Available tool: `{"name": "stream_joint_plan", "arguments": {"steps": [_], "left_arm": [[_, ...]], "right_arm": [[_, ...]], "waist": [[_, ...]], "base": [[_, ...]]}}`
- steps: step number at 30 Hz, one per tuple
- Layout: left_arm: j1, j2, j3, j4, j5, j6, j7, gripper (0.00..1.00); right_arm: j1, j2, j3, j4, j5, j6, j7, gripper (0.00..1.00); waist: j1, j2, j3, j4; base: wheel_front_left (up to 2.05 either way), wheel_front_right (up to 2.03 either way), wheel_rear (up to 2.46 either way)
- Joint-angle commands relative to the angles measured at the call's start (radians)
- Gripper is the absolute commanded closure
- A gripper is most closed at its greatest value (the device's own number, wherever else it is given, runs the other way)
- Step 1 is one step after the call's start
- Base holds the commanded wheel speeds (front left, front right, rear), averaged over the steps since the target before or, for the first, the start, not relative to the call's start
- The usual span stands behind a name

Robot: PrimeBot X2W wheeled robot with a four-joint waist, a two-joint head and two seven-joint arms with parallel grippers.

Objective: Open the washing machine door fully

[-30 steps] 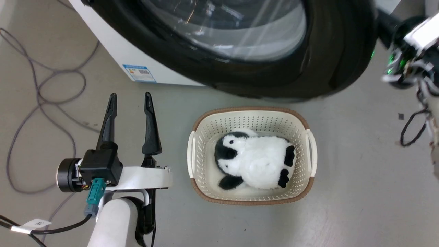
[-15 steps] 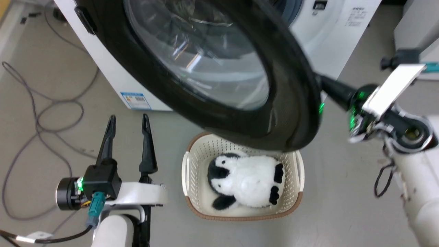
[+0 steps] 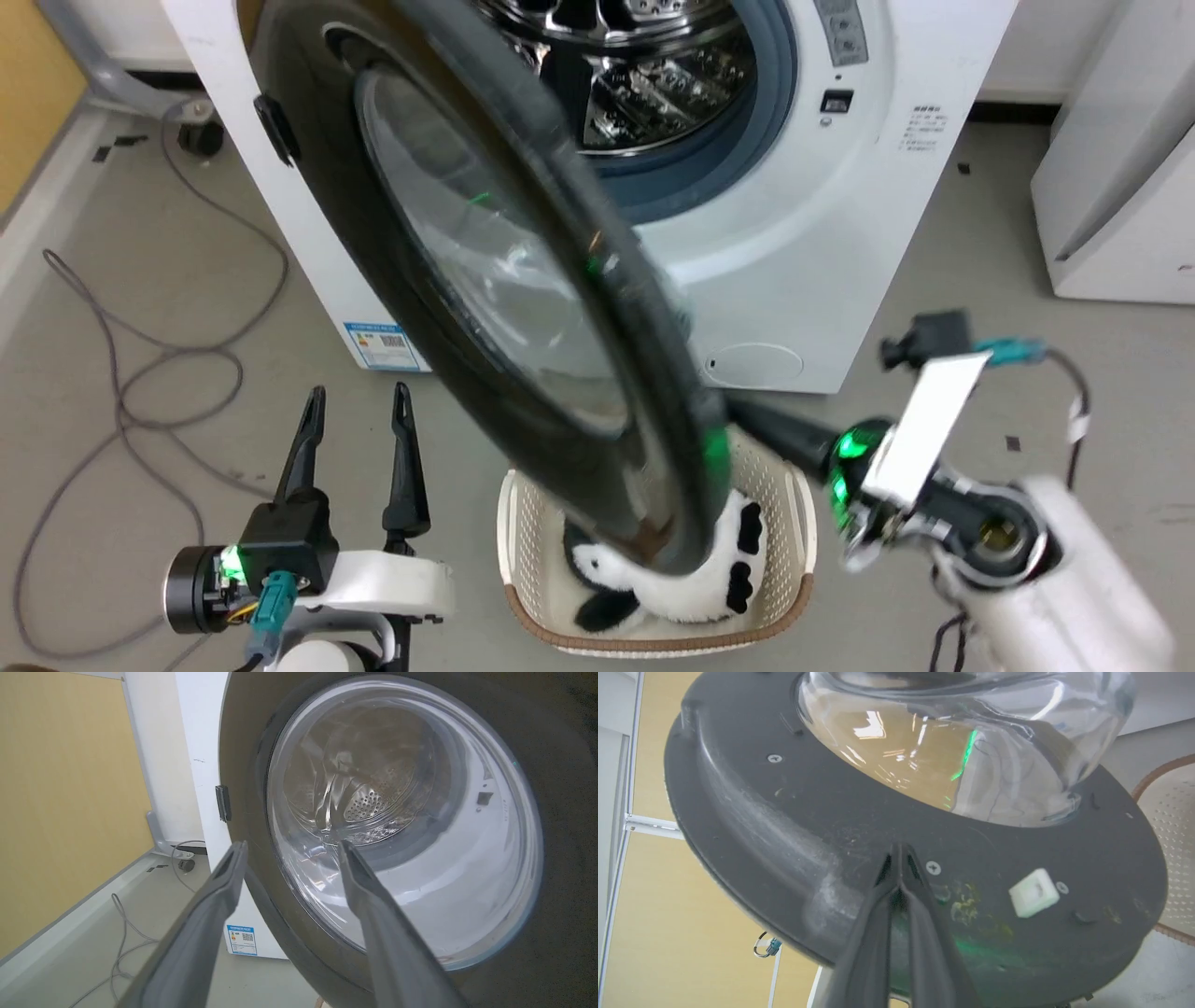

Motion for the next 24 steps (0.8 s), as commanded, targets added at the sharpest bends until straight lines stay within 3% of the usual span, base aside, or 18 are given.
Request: {"name": "stream_joint_plan", "arguments": {"steps": [1,17,24], "left_arm": [[0.013,0.001,0.002,0.003,0.009,-0.005,-0.005,0.0],[0.06,0.001,0.004,0.027,0.004,-0.006,-0.005,0.0],[0.086,0.001,0.017,0.027,0.008,-0.011,-0.005,0.0]], "right_arm": [[0.035,0.014,0.013,-0.018,-0.005,0.001,0.006,1.0],[0.217,0.075,0.108,-0.136,-0.033,0.001,-0.008,1.0],[0.264,0.057,0.057,-0.221,-0.119,0.001,-0.172,1.0]], "waist": [[0.0003,0.0,-0.011,0.002],[0.0003,0.0,-0.079,-0.004],[0.0003,0.0,-0.107,-0.02]], "base": [[0.0,0.0,0.0],[0.0,0.0,0.0],[0.0,0.0,0.0]]}}
